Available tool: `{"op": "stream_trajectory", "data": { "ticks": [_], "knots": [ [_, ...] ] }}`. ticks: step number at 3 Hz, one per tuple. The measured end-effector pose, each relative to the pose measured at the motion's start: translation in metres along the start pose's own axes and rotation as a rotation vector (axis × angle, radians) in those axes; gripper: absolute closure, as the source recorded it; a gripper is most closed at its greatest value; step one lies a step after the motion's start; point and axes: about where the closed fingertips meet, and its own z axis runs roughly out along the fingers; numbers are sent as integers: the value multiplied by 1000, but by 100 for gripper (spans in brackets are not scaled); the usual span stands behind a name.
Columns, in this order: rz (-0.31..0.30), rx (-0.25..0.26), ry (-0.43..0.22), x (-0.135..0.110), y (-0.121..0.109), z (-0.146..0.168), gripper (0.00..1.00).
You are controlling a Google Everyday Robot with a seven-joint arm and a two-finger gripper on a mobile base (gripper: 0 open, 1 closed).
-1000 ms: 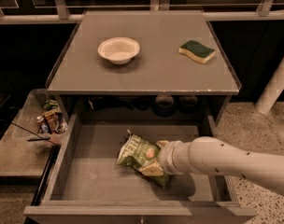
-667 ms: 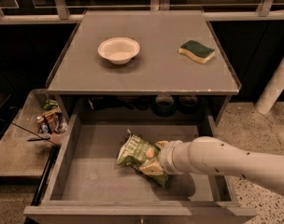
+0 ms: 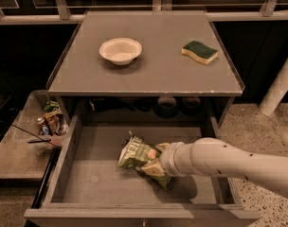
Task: Pick green jalapeno chip bag from top drawer and place on counter
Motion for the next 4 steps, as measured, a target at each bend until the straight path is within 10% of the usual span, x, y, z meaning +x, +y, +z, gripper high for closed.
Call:
{"op": "stream_trajectory", "data": {
  "ticks": [4],
  "knots": [
    [-105,-50,-186,-67,-23,-152,100]
  ]
}}
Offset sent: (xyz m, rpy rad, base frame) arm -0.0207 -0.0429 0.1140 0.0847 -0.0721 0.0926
